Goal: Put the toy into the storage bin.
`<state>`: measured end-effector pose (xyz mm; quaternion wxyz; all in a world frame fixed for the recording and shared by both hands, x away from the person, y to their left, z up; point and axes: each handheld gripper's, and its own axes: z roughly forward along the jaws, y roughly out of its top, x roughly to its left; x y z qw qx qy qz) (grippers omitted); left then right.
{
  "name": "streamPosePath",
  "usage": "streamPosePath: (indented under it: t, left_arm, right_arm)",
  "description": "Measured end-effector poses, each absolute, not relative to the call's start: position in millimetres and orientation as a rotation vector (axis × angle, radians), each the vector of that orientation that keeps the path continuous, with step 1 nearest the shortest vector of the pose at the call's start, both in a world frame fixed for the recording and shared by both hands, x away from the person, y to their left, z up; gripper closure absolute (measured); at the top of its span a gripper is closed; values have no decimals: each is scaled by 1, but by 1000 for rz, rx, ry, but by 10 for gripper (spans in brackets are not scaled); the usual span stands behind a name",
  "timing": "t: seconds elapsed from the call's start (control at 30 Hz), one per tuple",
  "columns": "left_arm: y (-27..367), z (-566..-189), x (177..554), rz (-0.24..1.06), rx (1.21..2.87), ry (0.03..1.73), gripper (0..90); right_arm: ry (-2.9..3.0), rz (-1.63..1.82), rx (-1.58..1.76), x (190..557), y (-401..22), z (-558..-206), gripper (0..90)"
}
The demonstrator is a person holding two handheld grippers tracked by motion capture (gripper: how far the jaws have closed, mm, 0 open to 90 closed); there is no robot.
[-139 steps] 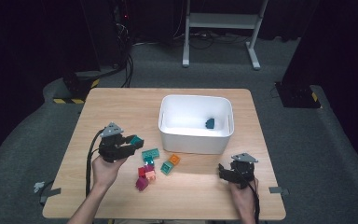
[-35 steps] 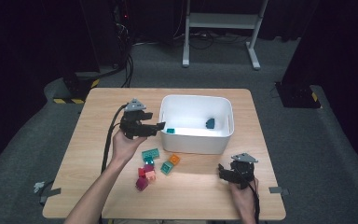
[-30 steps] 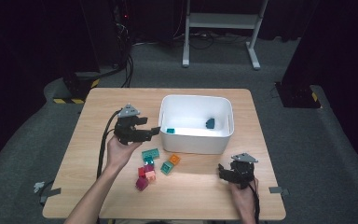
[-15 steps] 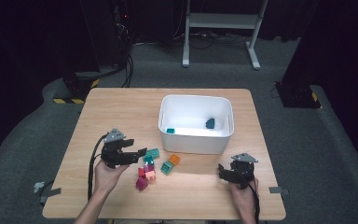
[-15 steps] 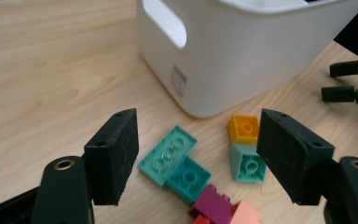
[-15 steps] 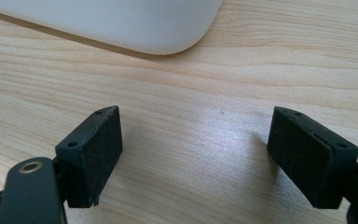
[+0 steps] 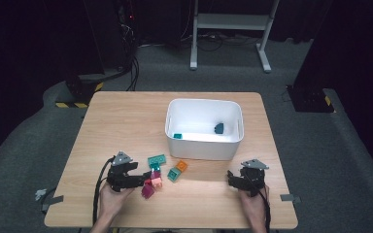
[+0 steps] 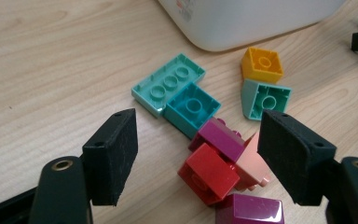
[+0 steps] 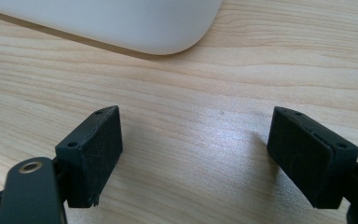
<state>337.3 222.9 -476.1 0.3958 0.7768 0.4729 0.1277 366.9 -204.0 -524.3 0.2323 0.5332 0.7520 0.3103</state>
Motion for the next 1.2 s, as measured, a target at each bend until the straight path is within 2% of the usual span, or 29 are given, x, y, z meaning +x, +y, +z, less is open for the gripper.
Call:
streamPosePath:
  t: [0.37, 1.2]
  left_arm:
    - [214, -495, 335, 327, 1998, 1225, 288]
    - [218, -504, 334, 368, 2024, 1266, 328]
  right_arm:
    - [2067, 852, 1465, 367, -204, -524, 177]
    - [2067, 852, 1465, 367, -204, -524, 177]
